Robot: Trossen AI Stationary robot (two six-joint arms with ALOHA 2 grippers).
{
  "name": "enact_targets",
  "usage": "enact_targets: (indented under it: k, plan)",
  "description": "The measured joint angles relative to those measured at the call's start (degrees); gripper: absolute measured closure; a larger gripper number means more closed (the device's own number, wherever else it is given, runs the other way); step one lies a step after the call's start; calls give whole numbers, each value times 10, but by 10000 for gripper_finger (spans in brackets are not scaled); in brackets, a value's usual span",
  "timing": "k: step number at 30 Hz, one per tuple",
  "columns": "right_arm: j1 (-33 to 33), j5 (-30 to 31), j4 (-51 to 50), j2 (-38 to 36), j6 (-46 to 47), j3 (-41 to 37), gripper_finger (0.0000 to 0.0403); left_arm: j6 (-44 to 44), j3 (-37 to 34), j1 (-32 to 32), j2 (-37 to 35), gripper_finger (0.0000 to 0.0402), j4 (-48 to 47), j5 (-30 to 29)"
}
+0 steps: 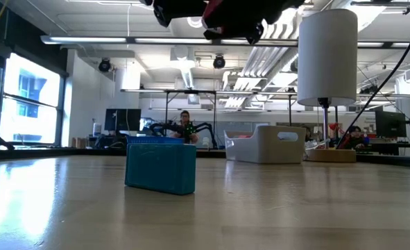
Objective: Pick & Place Office items
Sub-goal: Put the light pink charger adapter into the white bin
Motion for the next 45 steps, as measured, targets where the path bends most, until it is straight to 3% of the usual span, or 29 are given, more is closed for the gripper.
enact_targets:
  k: [8, 12, 21, 27, 33, 40, 45]
  plan:
    - [1, 3, -12, 0, 12, 0, 285, 27, 0, 0, 2, 145, -8, 27]
    - [3, 4, -41, 0, 33, 0, 285, -7, 0, 0, 3, 113, -8, 30]
    - [23, 83, -231, -9, 169, 0, 285, -32, 0, 3, 3, 107, -23, 29]
    - [3, 148, -337, -53, 230, 0, 285, -84, 0, 3, 3, 107, -53, 30]
    - [-73, 189, -379, -104, 238, 1, 285, -106, -1, 3, 3, 107, -90, 49]
    - [-207, 129, -346, -101, 190, -30, 285, -106, -1, -4, 10, 107, -100, 67]
    - [-299, 111, -319, -99, 209, -87, 285, -106, -4, -9, 10, 107, -112, 67]
